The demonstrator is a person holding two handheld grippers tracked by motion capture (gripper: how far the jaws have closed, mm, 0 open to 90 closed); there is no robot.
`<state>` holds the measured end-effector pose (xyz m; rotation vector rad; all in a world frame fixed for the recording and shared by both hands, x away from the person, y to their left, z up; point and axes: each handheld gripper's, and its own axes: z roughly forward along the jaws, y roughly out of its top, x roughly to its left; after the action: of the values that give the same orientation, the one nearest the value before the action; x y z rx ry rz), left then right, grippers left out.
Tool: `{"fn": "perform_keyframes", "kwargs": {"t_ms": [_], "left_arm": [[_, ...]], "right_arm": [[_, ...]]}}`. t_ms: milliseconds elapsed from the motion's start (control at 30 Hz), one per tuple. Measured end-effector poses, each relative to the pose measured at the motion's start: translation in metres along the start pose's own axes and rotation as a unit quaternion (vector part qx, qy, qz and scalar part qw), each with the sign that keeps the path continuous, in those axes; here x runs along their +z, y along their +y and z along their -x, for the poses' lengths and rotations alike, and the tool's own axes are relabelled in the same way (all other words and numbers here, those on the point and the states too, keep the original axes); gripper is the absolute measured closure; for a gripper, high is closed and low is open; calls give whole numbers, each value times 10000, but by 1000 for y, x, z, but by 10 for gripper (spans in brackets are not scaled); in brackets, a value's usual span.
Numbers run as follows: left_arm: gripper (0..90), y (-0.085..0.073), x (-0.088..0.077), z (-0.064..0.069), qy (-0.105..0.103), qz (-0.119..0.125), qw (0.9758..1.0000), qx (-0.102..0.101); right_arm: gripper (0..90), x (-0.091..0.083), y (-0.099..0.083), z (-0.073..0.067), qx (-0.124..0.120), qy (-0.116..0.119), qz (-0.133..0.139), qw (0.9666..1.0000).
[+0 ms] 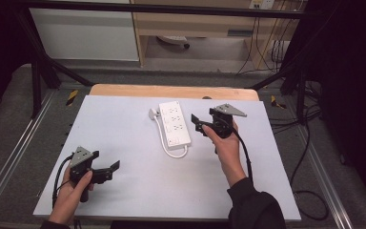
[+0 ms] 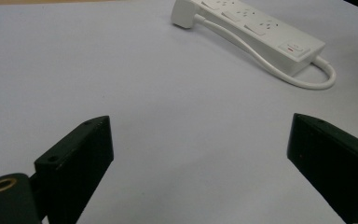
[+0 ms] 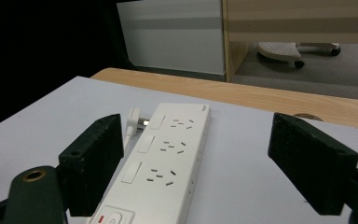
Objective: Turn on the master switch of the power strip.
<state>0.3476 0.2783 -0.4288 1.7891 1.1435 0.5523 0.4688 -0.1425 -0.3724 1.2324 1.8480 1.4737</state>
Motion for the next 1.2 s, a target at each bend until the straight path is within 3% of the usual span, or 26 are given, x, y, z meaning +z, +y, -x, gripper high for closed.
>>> {"fn": "perform_keyframes", "kwargs": {"t_ms": [767,1200], "left_arm": [[70,0,1,1,-15,2,10000,5],[69,0,1,1,-27,-14,10000,29]], "right_arm": [[386,19,-5,-10,-1,39,-70,10000],[562,31,-8,-24,-323,31,-108,9994]]}}
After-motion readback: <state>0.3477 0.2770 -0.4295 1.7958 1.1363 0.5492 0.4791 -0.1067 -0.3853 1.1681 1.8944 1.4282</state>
